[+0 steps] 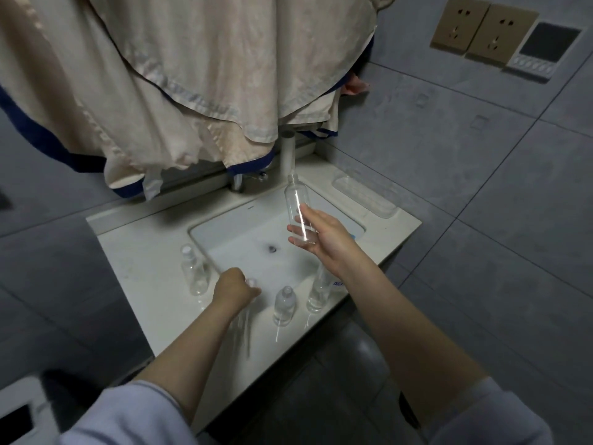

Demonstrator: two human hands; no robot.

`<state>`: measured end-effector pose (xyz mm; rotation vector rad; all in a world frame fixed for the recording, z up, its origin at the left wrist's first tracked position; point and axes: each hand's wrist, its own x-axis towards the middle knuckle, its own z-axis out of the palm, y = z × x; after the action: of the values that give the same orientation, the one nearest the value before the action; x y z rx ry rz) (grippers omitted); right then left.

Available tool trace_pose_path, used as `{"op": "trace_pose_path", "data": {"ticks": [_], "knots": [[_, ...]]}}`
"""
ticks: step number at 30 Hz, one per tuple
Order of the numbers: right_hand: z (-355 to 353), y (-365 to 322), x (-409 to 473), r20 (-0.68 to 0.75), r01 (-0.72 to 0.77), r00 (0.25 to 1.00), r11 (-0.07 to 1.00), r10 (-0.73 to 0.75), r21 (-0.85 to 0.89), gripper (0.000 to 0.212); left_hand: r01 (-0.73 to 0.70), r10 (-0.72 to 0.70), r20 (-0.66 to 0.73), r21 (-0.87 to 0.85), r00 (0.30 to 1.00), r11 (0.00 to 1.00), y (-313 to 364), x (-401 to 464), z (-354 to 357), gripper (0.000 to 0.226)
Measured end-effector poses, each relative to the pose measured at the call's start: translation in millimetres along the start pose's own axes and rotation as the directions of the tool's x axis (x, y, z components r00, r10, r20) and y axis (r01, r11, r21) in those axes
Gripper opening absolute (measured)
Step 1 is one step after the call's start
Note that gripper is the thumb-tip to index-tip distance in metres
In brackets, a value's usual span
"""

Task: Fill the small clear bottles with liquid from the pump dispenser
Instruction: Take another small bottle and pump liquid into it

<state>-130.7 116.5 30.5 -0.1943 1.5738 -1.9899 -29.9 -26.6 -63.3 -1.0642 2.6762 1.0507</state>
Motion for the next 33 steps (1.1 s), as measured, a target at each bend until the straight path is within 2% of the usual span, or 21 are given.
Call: {"op": "trace_pose_path", "data": {"ticks": [4,7,10,15,25,33], "knots": [[-5,6,-2,0.003,0.002,1.0,1.0,-0.002,-0.002,0.034,-0.029,0.029,-0.041,0.01,0.999,1.0,-14,-3,23,0.027],[-9,9,-3,0.023,-0.002,1.0,1.0,0.003,-0.018,0.032,-0.055,0.057,-0.031,0.049,0.998,0.997,-20,-3,33,0.032],[-11,10,-3,0.032,-0.006,0.999,0.999,0.008,-0.045,0.034,-0.068,0.064,0.024,0.214,0.998,0.975,-23,-3,39,0.045],[-14,11,-2,0.019,0.001,1.0,0.999,0.0,-0.055,0.035,-0.128,0.12,0.045,0.41,0.992,0.903,-24,-5,41,0.045],[-9,13,0,0.041,-0.003,0.999,0.999,0.005,-0.053,0.025,-0.161,0.134,0.093,0.434,0.987,0.887,-24,-5,38,0.051],[-11,13,-1,0.027,-0.004,1.0,1.0,0.004,-0.004,0.032,-0.156,0.134,0.082,0.406,0.988,0.901,-23,-1,40,0.046]]}}
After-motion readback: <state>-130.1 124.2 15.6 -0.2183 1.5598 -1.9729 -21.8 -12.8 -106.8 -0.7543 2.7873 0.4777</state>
